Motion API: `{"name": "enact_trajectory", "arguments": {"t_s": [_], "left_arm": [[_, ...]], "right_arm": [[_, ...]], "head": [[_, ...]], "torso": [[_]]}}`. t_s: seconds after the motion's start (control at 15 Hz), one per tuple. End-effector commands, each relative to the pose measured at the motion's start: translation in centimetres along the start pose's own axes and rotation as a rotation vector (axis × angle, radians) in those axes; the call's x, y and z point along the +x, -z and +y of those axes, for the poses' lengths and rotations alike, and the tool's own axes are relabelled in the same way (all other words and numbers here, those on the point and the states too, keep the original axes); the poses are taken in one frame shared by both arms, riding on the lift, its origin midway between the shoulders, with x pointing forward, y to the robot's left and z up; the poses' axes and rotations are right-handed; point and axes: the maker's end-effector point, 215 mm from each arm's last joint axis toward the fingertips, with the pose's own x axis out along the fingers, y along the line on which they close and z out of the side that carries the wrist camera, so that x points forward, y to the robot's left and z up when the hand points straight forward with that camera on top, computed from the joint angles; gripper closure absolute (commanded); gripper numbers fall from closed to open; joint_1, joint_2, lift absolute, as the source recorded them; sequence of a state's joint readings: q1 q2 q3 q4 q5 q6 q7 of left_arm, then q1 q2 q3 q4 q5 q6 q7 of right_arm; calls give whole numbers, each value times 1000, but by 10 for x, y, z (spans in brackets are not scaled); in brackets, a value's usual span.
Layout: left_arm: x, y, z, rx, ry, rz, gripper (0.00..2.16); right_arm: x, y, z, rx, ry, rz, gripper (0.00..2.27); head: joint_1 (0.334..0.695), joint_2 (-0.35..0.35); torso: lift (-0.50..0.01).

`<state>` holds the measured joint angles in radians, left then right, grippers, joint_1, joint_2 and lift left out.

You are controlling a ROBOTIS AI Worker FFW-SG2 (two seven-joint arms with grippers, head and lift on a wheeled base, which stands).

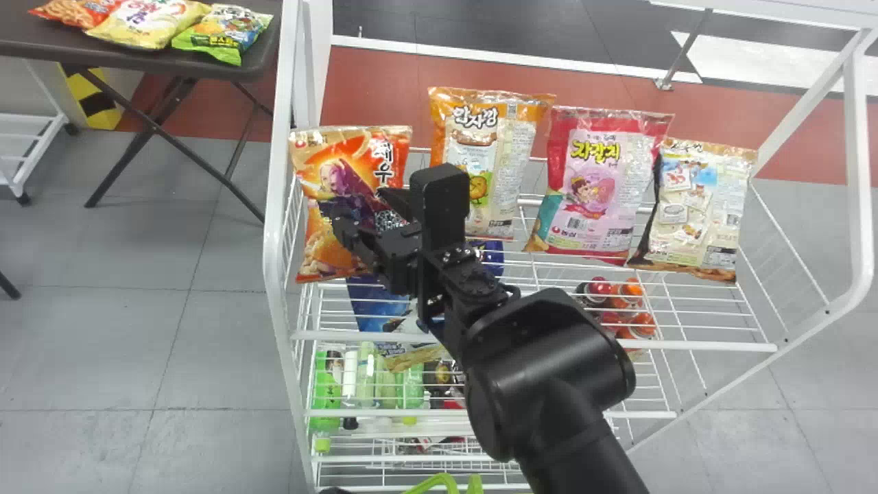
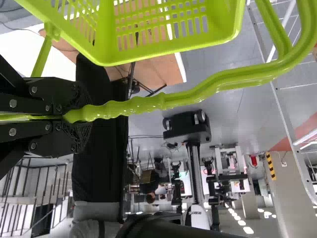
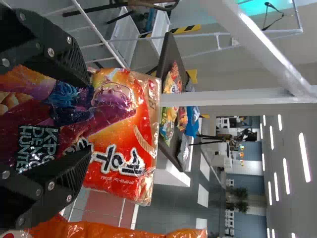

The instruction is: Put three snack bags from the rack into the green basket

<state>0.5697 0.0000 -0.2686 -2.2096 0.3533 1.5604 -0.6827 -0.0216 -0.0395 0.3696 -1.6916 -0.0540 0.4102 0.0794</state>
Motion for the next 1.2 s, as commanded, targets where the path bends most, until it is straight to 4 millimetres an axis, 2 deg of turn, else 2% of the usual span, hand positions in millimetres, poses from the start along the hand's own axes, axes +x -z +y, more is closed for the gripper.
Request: {"name": "enact_trajectory", "arguments": {"t_s": [0.0, 0.2, 0.47, 0.6, 0.73, 0.93, 1.13], "left_arm": [[0, -1, -1, -3, 5, -2, 1646], [0, -1, -1, -3, 5, -4, 1646], [1, -2, -2, 0, 8, -7, 1646], [1, -4, -3, 6, 11, -12, 1642], [1, -4, -3, 5, 17, -19, 1646], [1, -6, -5, 7, 30, -25, 1646], [1, -9, -6, 9, 44, -34, 1642]], "right_arm": [[-3, -9, 1, -12, -12, -25, 2243], [-19, -21, 9, -14, -55, -56, 2243], [-50, -25, 24, -31, -104, -69, 2243], [-67, -16, 30, -34, -123, -37, 2243], [-95, -2, 31, -29, -130, 18, 2243], [-138, 16, 12, -45, -98, 131, 2243], [-182, 14, -17, -33, -67, 189, 2243]], "head": [[695, -171], [695, -168], [695, -172], [695, -177], [695, -192], [695, -232], [695, -344]], "torso": [[0], [0], [0], [0], [0], [0], [0]]}}
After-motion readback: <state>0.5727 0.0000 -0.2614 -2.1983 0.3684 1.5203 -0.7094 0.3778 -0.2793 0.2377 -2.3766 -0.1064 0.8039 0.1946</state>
